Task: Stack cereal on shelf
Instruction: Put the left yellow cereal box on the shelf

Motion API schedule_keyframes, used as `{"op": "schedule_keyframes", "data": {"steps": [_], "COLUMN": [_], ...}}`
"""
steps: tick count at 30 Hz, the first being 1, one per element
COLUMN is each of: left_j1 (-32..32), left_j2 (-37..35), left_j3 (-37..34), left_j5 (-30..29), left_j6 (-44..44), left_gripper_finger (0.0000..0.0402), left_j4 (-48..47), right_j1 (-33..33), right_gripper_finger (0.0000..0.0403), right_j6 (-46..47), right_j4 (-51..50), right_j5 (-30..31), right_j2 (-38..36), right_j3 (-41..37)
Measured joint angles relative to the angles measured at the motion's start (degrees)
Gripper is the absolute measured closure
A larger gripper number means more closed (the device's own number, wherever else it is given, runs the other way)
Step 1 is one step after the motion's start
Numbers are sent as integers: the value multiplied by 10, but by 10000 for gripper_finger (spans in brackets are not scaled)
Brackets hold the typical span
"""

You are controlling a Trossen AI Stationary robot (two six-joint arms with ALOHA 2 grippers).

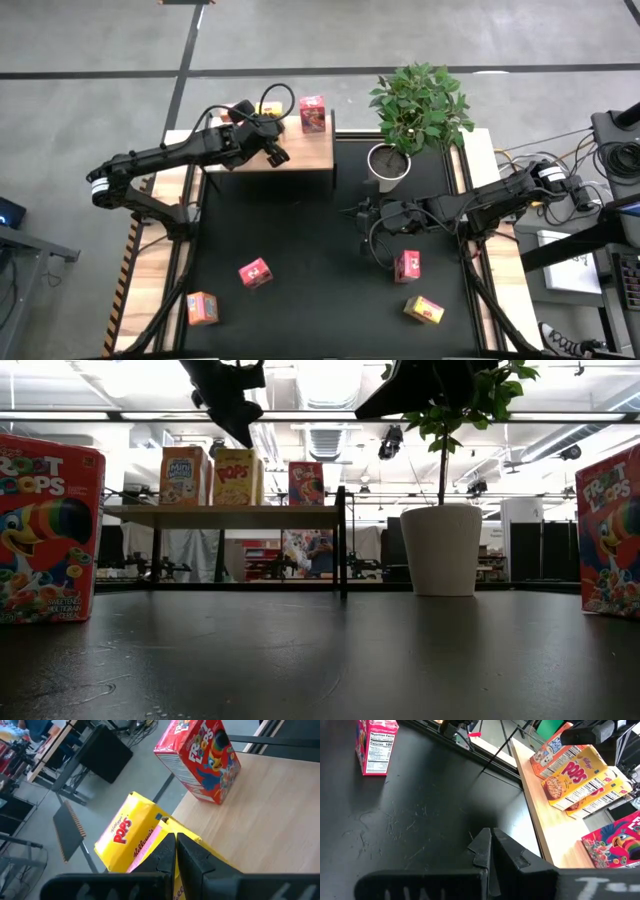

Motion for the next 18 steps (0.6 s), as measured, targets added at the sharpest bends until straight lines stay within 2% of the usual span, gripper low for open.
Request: {"op": "schedule_keyframes", "data": {"steps": [10, 18], "left_j1": [-10, -12], "left_j2": [0, -8], "left_j3": [22, 100], "left_j5": [7, 6], "left_j6": [-5, 33], "left_gripper_finger": [400, 400], "left_j4": [5, -112], "right_j1": [0, 0], "right_gripper_finger": [394, 394], "right_j6": [0, 1], "right_j4": [0, 0], "right_j5": [0, 0], "right_j2": [0, 0], "right_j3": [0, 0]}}
